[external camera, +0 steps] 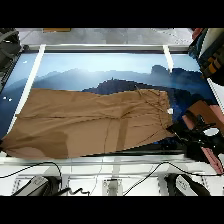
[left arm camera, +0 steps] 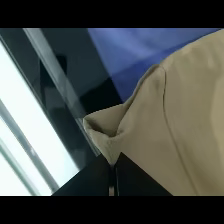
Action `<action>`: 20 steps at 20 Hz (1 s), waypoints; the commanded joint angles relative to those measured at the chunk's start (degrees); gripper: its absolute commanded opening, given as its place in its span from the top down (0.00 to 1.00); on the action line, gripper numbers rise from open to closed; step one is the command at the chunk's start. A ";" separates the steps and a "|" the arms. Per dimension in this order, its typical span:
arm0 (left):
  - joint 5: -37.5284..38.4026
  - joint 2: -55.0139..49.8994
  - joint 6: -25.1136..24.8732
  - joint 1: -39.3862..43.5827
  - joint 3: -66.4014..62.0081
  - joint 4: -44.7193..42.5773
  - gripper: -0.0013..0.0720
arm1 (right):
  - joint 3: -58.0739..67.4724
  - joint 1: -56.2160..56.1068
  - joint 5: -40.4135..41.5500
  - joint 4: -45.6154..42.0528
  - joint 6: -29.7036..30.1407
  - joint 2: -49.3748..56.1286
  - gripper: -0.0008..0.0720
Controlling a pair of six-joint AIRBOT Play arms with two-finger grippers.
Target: Fold the clothes and pants, and hang the long-sleeved shirts on hangers.
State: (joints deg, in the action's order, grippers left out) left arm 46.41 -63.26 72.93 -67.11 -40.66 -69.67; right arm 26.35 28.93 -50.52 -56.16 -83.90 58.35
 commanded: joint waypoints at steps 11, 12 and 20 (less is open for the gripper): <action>0.04 1.49 -0.15 11.37 -0.55 5.44 0.96 | 0.20 -0.04 -0.92 0.46 1.31 -0.50 0.95; 0.07 1.55 -0.15 12.04 -1.03 8.02 0.96 | 0.22 -0.04 -2.47 0.44 2.08 -1.51 0.95; 1.62 8.46 -1.40 12.83 -6.97 5.62 0.96 | 0.22 0.00 -16.55 -14.12 -9.35 -23.87 0.95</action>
State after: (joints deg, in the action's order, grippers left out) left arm 47.24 -57.39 71.96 -54.54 -46.48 -59.57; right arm 26.52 28.93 -61.73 -62.15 -86.41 42.81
